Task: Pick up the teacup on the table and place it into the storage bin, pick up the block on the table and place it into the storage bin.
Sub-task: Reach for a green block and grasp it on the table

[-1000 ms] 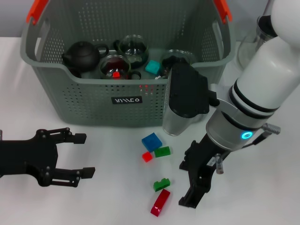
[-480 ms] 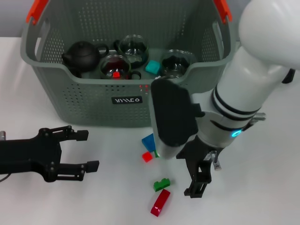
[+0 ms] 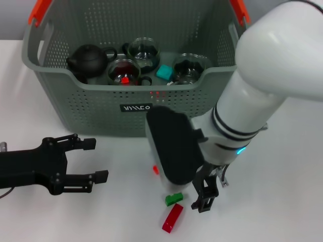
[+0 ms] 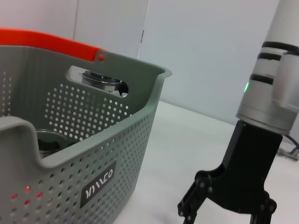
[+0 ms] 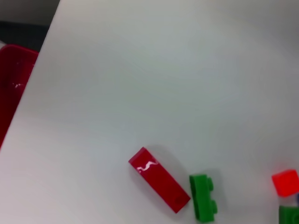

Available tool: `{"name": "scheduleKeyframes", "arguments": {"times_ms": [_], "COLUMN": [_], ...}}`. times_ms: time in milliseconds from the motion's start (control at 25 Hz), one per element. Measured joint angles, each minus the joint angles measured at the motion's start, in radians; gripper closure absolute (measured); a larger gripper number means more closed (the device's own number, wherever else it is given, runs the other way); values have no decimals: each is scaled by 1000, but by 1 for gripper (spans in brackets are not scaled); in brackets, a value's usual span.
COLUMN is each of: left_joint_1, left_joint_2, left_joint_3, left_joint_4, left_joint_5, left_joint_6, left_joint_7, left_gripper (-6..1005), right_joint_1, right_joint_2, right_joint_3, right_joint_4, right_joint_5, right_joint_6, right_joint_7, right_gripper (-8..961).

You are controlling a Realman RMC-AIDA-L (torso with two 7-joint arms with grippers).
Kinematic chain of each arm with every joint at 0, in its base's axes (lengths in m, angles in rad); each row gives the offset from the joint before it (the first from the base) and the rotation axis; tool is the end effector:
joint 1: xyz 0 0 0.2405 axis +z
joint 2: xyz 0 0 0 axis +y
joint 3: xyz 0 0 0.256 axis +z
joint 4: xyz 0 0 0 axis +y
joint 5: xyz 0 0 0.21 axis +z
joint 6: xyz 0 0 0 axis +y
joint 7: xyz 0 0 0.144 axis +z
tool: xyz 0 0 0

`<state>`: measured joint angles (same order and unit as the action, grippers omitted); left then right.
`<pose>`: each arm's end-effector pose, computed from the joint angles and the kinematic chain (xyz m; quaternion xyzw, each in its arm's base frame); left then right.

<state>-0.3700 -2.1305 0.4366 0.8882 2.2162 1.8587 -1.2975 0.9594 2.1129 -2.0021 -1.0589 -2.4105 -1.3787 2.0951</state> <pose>-0.3015 0.2599 0.0347 -0.9437 -0.2054 -0.2251 0.1286 0.1002 0.3203 -0.1281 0.9388 0.1667 0.2995 0.0332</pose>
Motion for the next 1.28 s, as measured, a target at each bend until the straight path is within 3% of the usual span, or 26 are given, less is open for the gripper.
{"name": "scheduleKeyframes", "arguments": {"times_ms": [720, 960, 1280], "left_joint_1": [1, 2, 2], "left_joint_2": [4, 3, 1], "left_joint_3": [-1, -1, -1], "left_joint_4": [0, 0, -1], "left_joint_5": [0, 0, 0], "left_joint_6": [6, 4, 3], "left_joint_7": [-5, -5, -5], "left_gripper": [114, 113, 113], "right_joint_1": [-14, -14, -15], "right_joint_2": [7, 7, 8], "right_joint_3": [-91, -92, -95], "right_joint_4": [8, 13, 28], "right_joint_5": [5, 5, 5], "right_joint_6": [86, 96, 116], "right_joint_7": [-7, -7, -7], "right_gripper": [75, 295, 400]}}
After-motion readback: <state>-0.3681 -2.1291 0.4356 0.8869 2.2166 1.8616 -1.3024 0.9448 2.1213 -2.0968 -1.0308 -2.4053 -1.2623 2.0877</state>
